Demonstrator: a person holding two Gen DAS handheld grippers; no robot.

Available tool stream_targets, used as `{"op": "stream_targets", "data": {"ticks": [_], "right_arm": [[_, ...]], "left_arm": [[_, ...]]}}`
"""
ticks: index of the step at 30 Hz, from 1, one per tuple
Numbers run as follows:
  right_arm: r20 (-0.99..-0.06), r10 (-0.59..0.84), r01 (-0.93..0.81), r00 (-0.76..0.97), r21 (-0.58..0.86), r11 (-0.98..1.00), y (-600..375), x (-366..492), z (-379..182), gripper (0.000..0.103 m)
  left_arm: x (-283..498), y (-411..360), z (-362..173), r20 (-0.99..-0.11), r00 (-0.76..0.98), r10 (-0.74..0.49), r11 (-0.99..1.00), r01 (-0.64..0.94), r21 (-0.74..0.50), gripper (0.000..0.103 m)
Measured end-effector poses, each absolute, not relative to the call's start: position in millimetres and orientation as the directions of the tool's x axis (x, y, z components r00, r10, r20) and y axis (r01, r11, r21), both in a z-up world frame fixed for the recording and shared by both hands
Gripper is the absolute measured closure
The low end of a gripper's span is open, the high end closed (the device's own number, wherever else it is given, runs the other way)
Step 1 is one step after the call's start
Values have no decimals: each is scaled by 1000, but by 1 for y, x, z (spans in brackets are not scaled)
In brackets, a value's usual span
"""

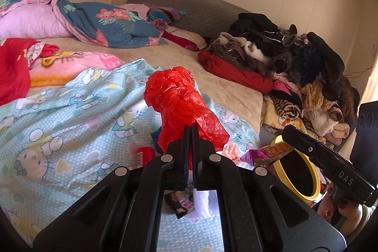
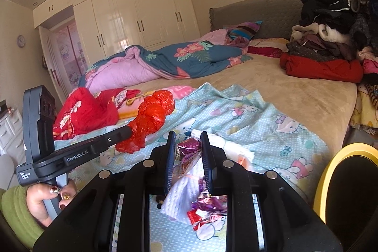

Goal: Collect trash
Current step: 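Lift the red bag with the left tool while the right tool grasps a candy wrapper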

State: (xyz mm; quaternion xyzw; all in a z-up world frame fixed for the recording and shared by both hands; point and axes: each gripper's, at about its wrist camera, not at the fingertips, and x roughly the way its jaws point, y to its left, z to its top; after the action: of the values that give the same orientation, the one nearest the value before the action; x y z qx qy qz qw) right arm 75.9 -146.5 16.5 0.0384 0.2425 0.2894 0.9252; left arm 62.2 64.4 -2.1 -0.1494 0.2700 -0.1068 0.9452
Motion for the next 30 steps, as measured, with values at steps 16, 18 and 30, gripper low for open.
{"op": "stream_targets", "data": {"ticks": [16, 18, 30], "right_arm": [[-381, 476, -401, 792, 263, 877, -216, 82, 30, 83], [-378, 466, -386, 800, 271, 882, -226, 82, 30, 83], [-363, 410, -298, 837, 327, 897, -281, 80, 36, 83]], "left_arm": [[66, 10, 12, -466, 815, -344, 929, 225, -293, 103], [67, 3, 13, -466, 813, -350, 928, 234, -289, 103], [72, -43, 18, -471, 783, -407, 912, 316, -264, 103]]}}
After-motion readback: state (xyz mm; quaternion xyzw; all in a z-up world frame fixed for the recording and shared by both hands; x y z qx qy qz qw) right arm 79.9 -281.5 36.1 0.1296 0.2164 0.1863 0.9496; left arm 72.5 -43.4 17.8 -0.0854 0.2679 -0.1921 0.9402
